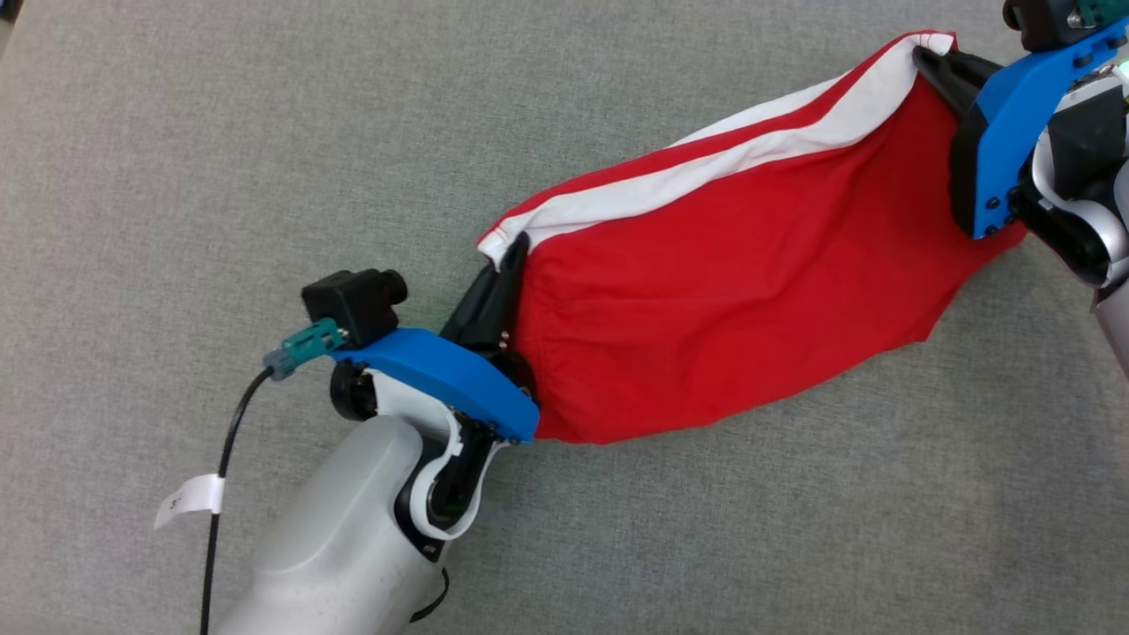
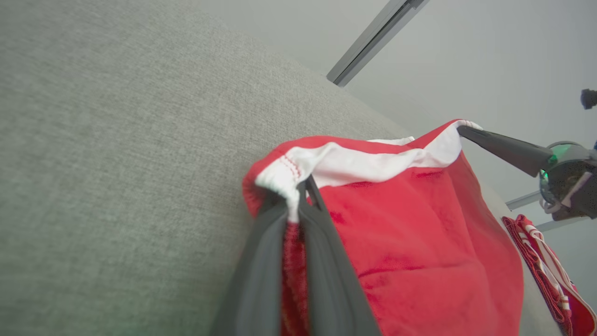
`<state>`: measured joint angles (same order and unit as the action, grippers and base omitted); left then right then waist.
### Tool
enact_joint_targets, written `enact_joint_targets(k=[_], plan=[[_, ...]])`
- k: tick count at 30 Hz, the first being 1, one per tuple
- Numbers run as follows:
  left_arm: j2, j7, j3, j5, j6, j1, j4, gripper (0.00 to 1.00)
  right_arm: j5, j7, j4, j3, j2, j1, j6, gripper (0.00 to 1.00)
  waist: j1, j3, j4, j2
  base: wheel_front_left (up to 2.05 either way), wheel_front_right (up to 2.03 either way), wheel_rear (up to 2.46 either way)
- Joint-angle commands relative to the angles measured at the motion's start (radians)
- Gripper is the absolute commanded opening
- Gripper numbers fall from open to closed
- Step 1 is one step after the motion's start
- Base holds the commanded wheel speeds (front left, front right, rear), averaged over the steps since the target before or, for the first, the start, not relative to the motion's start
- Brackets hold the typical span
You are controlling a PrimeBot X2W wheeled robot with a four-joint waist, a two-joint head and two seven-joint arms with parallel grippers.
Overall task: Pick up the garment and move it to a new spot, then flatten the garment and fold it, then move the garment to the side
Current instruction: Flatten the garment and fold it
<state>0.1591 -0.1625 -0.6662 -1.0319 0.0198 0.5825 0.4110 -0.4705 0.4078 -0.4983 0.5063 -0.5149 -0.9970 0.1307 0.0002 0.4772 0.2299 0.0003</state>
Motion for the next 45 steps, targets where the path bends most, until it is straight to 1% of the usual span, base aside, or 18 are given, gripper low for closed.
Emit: enact_joint_targets(k=[1,2,3,6,12,16,20,21,22,25,29,33,36,39,42,45], plan=[[-0.007,-0.006,-0.009,0.0,0.011,0.024,0.01,0.21,-0.009,-0.011,-0.014,0.003,0.004,-0.018,0.0,1.0,-0.0002,0.006,0.006,-0.0003,0.0,0.0,0.0],[-0.013,-0.004,-0.01,-0.003,0.014,0.025,0.019,0.42,-0.015,-0.018,-0.025,0.007,0.008,-0.022,0.0,1.0,-0.0002,0.007,0.008,-0.0003,0.0,0.0,0.0],[-0.017,-0.006,-0.011,-0.004,0.019,0.026,0.027,1.0,-0.024,-0.025,-0.033,0.012,0.011,-0.025,0.0,1.0,-0.0002,0.008,0.009,-0.0003,0.0,0.0,0.0],[-0.025,-0.012,-0.015,-0.006,0.028,0.021,0.047,1.0,-0.046,-0.047,-0.054,0.027,0.011,-0.027,0.0,1.0,-0.0002,0.005,0.014,-0.0003,0.0,0.0,0.0],[-0.014,-0.044,-0.005,-0.002,0.035,-0.012,0.067,1.0,-0.115,-0.106,-0.086,0.031,0.018,-0.009,0.0,1.0,-0.0002,-0.035,0.014,-0.0003,0.0,0.0,0.0],[0.003,-0.08,0.013,0.022,0.043,-0.049,0.061,1.0,-0.17,-0.131,-0.094,0.028,0.004,0.033,0.0,1.0,-0.0002,-0.091,0.013,-0.0003,0.0,0.0,0.0],[0.026,-0.099,0.061,0.058,0.047,-0.105,0.047,1.0,-0.223,-0.167,-0.096,0.0,-0.018,0.102,0.0,1.0,-0.0002,-0.157,0.017,-0.0003,0.0,0.0,0.0],[0.029,-0.102,0.074,0.077,0.049,-0.118,0.041,1.0,-0.231,-0.168,-0.107,-0.013,-0.021,0.122,0.0,1.0,-0.0002,-0.171,0.018,-0.0003,0.0,0.0,0.0],[0.032,-0.102,0.109,0.108,0.05,-0.131,0.019,1.0,-0.234,-0.171,-0.11,-0.024,-0.026,0.14,0.0,1.0,-0.0002,-0.183,0.019,-0.0003,0.0,0.0,0.0],[0.033,-0.102,0.201,0.243,0.055,-0.19,-0.046,1.0,-0.244,-0.172,-0.124,-0.063,-0.03,0.193,0.0,1.0,-0.0002,-0.205,0.026,-0.0003,0.0,0.0,0.0],[0.01,-0.103,0.3,0.406,0.076,-0.25,-0.112,1.0,-0.246,-0.157,-0.152,-0.124,-0.013,0.242,0.0,1.0,-0.0002,-0.213,0.029,-0.0003,0.0,0.0,0.0],[-0.008,-0.103,0.363,0.548,0.093,-0.294,-0.153,1.0,-0.224,-0.146,-0.199,-0.186,0.012,0.244,0.0,1.0,-0.0002,-0.199,0.031,-0.0003,0.0,0.0,0.0],[-0.029,-0.103,0.395,0.613,0.103,-0.309,-0.173,1.0,-0.206,-0.127,-0.248,-0.223,0.043,0.217,0.0,1.0,-0.0002,-0.179,0.036,-0.0003,0.0,0.0,0.0],[-0.045,-0.103,0.418,0.646,0.107,-0.321,-0.184,1.0,-0.18,-0.117,-0.298,-0.26,0.072,0.183,0.0,1.0,-0.0002,-0.156,0.048,-0.0003,0.0,0.0,0.0],[-0.062,-0.103,0.433,0.657,0.112,-0.319,-0.19,1.0,-0.143,-0.106,-0.351,-0.284,0.106,0.145,0.0,1.0,-0.0002,-0.136,0.061,-0.0003,0.0,0.0,0.0],[-0.075,-0.103,0.432,0.649,0.113,-0.324,-0.188,1.0,-0.074,-0.098,-0.434,-0.316,0.118,0.109,0.0,1.0,-0.0002,-0.122,0.077,-0.0003,0.0,0.0,0.0]])
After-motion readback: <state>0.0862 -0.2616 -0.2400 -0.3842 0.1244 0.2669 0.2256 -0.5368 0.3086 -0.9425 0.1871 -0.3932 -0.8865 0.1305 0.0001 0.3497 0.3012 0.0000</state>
